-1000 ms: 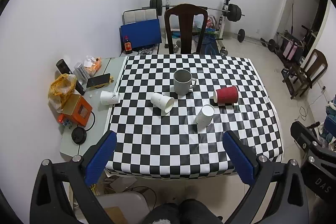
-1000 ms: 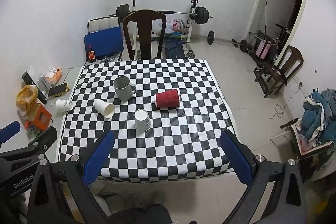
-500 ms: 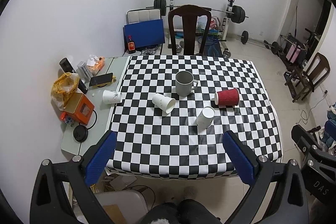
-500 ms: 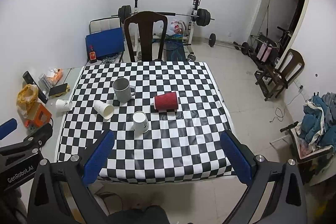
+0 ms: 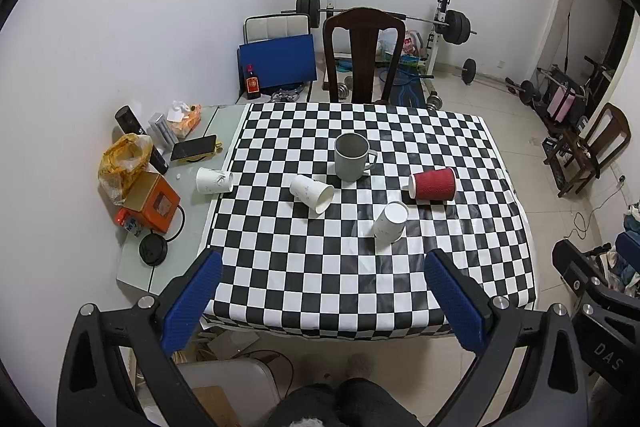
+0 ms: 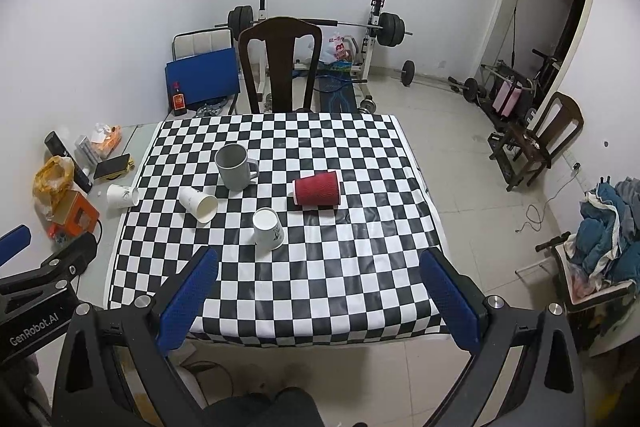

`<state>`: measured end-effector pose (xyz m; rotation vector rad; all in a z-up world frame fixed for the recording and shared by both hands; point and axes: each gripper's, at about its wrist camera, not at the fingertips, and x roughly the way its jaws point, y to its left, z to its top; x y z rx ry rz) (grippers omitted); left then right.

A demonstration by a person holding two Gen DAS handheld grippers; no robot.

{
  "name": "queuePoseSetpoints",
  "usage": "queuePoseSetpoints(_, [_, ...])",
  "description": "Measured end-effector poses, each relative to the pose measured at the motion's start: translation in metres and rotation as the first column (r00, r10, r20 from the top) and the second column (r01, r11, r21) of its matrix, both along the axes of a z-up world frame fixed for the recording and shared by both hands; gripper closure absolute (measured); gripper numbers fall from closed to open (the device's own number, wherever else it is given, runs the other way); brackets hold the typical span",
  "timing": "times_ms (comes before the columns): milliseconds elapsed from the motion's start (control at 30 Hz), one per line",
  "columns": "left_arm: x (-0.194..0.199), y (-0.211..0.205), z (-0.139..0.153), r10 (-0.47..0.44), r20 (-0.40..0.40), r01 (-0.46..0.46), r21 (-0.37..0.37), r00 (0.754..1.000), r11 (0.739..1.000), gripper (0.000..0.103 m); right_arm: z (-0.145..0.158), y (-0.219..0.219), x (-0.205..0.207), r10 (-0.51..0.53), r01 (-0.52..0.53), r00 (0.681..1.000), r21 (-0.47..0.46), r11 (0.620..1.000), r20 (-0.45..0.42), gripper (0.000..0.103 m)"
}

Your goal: Flip cup upside down

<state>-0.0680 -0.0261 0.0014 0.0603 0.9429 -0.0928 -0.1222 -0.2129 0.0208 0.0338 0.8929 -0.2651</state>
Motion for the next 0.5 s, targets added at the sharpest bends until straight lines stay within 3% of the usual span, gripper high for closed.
queuePoseSetpoints(500, [-0.005, -0.003, -0.014, 0.012, -0.052, -0.011, 0.008, 0.999, 1.000, 0.000, -0.016, -0.002, 0.002, 0.015, -0.015, 0.999, 0.004, 1.000, -0.040, 0.001])
